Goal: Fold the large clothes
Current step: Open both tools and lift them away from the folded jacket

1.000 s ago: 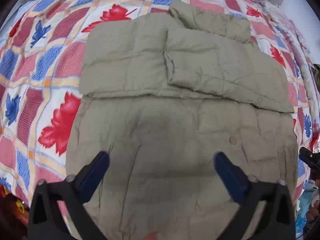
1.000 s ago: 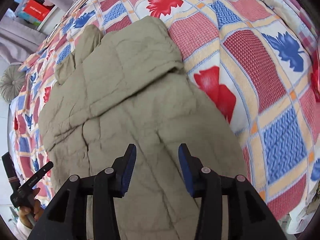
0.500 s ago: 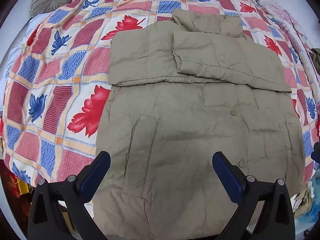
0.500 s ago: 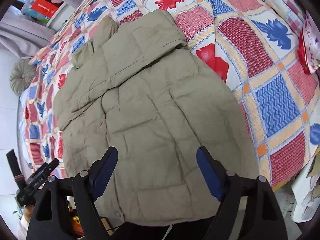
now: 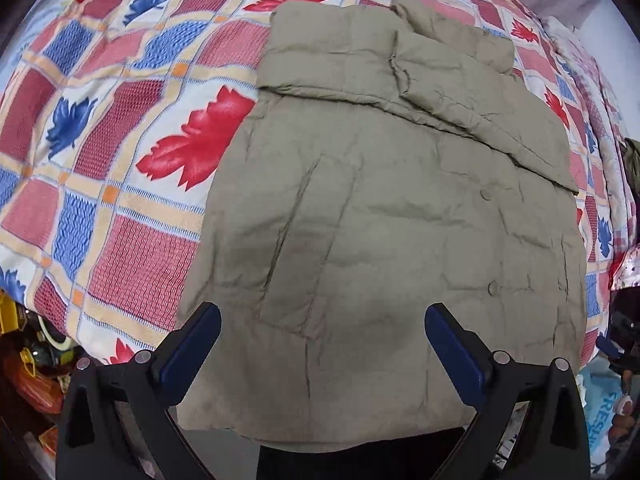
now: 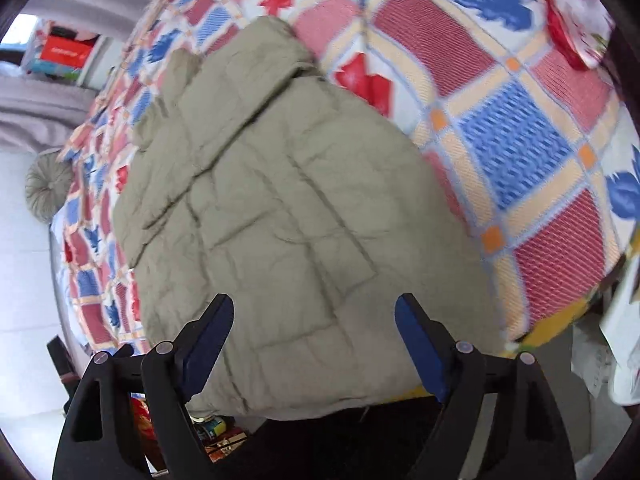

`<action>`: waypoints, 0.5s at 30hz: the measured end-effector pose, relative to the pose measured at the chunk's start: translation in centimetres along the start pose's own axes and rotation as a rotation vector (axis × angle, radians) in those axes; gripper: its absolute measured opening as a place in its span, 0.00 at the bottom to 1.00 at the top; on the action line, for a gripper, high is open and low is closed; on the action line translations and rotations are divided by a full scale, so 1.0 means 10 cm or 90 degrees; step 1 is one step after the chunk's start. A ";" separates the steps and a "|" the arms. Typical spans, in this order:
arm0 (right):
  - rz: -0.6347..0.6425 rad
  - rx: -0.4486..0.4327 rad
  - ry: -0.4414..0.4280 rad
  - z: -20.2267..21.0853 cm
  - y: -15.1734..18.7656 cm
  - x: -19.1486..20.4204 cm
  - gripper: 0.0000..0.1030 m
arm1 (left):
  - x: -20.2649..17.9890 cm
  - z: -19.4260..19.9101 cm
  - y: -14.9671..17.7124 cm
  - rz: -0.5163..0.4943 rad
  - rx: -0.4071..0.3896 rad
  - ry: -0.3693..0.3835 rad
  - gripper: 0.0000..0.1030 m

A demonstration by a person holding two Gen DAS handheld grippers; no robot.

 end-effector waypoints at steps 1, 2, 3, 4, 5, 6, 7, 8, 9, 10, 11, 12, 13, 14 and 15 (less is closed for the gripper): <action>-0.019 0.010 -0.002 -0.03 -0.01 -0.11 0.83 | 0.10 -0.02 0.02 0.012 0.004 0.003 0.99; -0.044 0.017 -0.008 -0.05 -0.02 -0.24 0.83 | 0.20 -0.03 0.04 0.027 0.009 0.009 0.99; -0.060 0.018 -0.007 -0.07 -0.03 -0.32 0.83 | 0.31 -0.05 0.06 0.044 0.013 0.017 0.99; -0.076 0.014 -0.001 -0.08 -0.04 -0.42 0.83 | 0.39 -0.07 0.08 0.057 0.016 0.023 0.99; -0.091 0.006 0.010 -0.08 -0.05 -0.53 0.83 | 0.51 -0.09 0.10 0.079 0.015 0.024 0.99; -0.100 -0.004 0.018 -0.07 -0.06 -0.60 0.83 | 0.59 -0.10 0.12 0.097 0.014 0.023 0.99; -0.107 -0.014 0.024 -0.06 -0.08 -0.66 0.83 | 0.69 -0.10 0.14 0.123 0.014 0.031 0.99; -0.115 -0.020 0.030 -0.07 -0.08 -0.73 0.83 | 0.76 -0.11 0.17 0.143 0.014 0.044 0.99; -0.123 -0.021 0.031 -0.08 -0.09 -0.78 0.83 | 0.81 -0.11 0.19 0.156 0.014 0.051 0.99; -0.129 -0.020 0.032 -0.10 -0.09 -0.82 0.83 | 0.86 -0.11 0.23 0.166 0.015 0.059 0.99; -0.135 -0.017 0.036 -0.14 -0.09 -0.87 0.83 | 0.89 -0.11 0.27 0.173 0.021 0.067 0.99; -0.143 -0.013 0.033 -0.17 -0.08 -0.91 0.83 | 0.92 -0.12 0.31 0.175 0.025 0.070 0.99; -0.149 -0.010 0.029 -0.22 -0.07 -0.94 0.83 | 0.94 -0.13 0.35 0.176 0.031 0.071 0.99; -0.156 -0.005 0.023 -0.28 -0.05 -0.98 0.83 | 0.96 -0.15 0.40 0.177 0.038 0.071 0.99; -0.161 0.001 0.018 -0.34 -0.03 -1.00 0.83 | 0.97 -0.16 0.43 0.179 0.043 0.069 0.99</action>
Point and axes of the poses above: each gripper's, at about its wrist camera, not at the fingertips, and z roughly against the way its jaws point, x to its left, y to its underside, the point moved 2 cm from there along -z, roughly the way its jaws point, and after that the axes turned 10 degrees about y, right-handed, at the moved point
